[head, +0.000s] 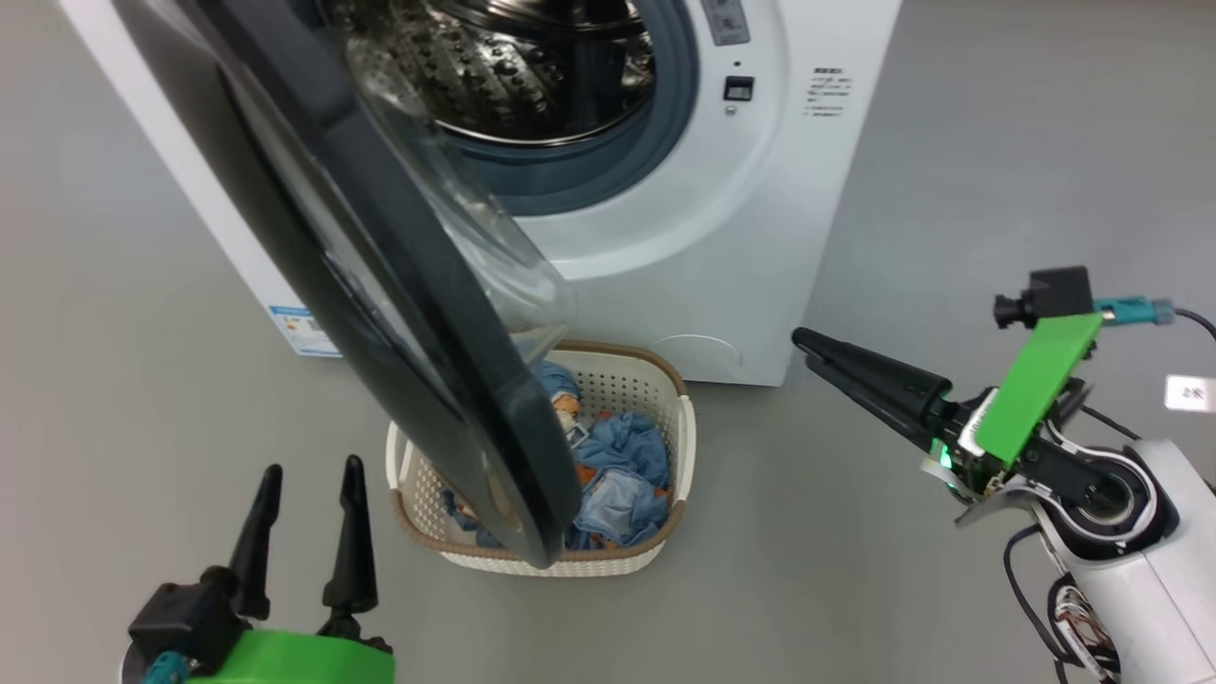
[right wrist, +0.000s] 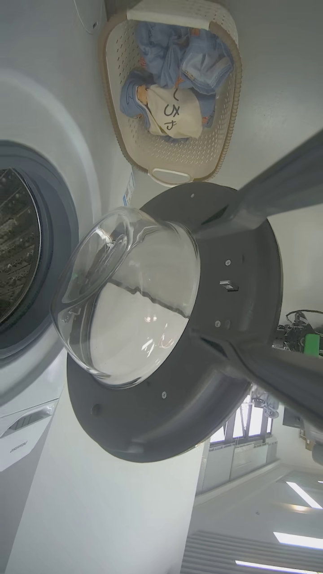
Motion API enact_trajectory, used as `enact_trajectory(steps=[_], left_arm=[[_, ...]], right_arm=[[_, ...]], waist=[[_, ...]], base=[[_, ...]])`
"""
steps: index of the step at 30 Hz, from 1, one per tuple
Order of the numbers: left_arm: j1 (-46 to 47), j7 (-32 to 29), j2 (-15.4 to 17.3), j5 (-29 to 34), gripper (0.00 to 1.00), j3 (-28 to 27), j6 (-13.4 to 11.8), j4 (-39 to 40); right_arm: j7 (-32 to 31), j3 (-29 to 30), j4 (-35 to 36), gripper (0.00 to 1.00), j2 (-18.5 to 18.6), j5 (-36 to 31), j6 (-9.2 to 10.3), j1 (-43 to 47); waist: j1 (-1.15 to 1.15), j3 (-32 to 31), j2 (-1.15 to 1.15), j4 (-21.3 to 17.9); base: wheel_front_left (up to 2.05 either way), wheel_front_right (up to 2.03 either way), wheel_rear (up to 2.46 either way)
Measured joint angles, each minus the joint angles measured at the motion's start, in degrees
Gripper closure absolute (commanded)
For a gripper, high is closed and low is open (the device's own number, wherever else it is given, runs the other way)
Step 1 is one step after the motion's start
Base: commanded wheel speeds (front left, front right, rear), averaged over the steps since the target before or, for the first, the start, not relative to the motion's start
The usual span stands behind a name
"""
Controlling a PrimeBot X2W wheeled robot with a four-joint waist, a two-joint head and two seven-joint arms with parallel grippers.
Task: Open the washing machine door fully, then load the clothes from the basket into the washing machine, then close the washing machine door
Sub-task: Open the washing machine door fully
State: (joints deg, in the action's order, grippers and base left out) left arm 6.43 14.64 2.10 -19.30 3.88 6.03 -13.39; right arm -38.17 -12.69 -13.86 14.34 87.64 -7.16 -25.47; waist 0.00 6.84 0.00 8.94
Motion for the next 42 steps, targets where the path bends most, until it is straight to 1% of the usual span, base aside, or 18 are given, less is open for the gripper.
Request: enact_trajectory(steps=[4,13,18,20,23,25,35,42], left_arm=[[-0.1,0.0,0.0,0.3,0.0,-1.2,0.5,0.0],[-1.5,0.0,0.0,0.8,0.0,-3.0,0.6,-0.2],[-2.1,0.0,0.0,0.9,0.0,-4.0,0.6,-0.2],[-2.1,0.0,0.0,0.9,0.0,-4.2,0.6,-0.2],[-2.1,0.0,0.0,0.9,0.0,-4.4,0.6,-0.2],[-2.2,0.0,0.0,0.9,0.0,-4.6,1.1,-0.2],[-3.2,0.0,0.0,0.9,0.0,-5.0,1.1,-0.2],[-3.2,0.0,0.0,0.9,0.0,-5.0,1.1,-0.2]], right_arm=[[3.3,0.0,0.1,0.0,1.1,-0.9,0.0,1.6],[10.9,-0.5,0.3,0.0,4.2,-2.6,0.0,6.2],[16.2,-2.5,0.0,0.0,6.0,-3.6,0.0,8.8],[19.9,-4.5,-0.7,0.0,7.7,-6.1,0.0,10.1],[23.8,-7.6,-1.5,0.0,9.4,-7.4,0.0,11.1],[26.5,-8.8,-2.1,0.0,9.8,-7.4,0.0,12.0],[39.6,-16.9,-5.5,0.0,13.4,-9.6,0.0,13.4],[47.5,-22.7,-7.2,0.0,14.9,-9.5,0.0,13.4]], waist=[[0.0,-0.4,0.0,-1.2],[0.0,-1.5,0.0,-3.7],[0.0,-1.9,0.0,-4.8],[0.0,-2.2,0.0,-5.3],[0.0,-2.3,0.0,-5.7],[0.0,-2.4,0.0,-5.9],[0.0,-2.6,0.0,-6.4],[0.0,-3.1,0.0,-6.5]], base=[[0.0,0.0,0.0],[0.0,0.0,0.0],[0.0,0.0,0.0],[0.0,0.0,0.0],[0.0,0.0,0.0],[0.0,0.0,0.0],[0.0,0.0,0.0],[0.0,0.0,0.0]])
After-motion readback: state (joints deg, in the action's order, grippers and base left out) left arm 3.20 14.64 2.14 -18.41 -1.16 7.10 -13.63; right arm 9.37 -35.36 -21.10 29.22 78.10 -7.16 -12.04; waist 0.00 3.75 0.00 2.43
